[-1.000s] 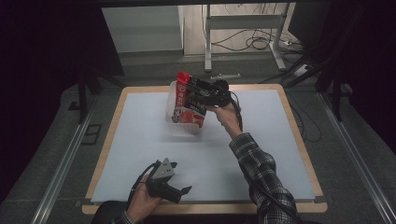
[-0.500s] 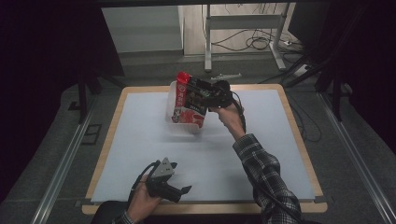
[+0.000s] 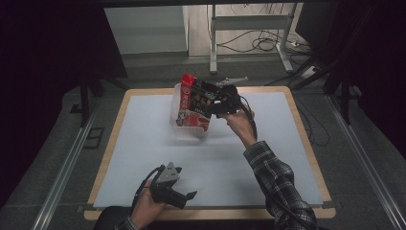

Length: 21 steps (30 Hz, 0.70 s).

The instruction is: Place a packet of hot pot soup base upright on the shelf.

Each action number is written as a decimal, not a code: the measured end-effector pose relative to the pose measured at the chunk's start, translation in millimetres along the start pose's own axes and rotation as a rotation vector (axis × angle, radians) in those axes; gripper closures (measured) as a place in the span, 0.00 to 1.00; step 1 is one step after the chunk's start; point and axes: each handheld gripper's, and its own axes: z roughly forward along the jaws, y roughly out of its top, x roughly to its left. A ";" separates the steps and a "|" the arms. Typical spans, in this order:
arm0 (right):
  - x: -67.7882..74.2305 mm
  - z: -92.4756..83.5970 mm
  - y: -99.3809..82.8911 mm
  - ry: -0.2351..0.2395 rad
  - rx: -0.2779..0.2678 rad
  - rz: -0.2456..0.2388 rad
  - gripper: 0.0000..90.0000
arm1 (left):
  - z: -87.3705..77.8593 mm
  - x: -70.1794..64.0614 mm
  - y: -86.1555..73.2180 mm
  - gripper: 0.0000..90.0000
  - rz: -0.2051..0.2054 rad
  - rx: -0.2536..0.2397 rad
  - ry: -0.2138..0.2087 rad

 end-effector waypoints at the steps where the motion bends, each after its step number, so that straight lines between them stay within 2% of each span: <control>1: 0.5 -0.7 -0.3 0.001 0.004 -0.002 0.20 | 0.3 -0.4 0.0 0.02 -0.004 -0.002 -0.002; 7: 3.4 -7.0 -2.9 -0.009 0.011 -0.026 0.16 | 0.8 -1.1 0.3 0.02 -0.004 0.003 -0.004; 21: 2.1 -20.4 -13.7 -0.018 0.012 -0.028 0.10 | 2.4 -2.3 0.2 0.02 0.007 0.011 -0.004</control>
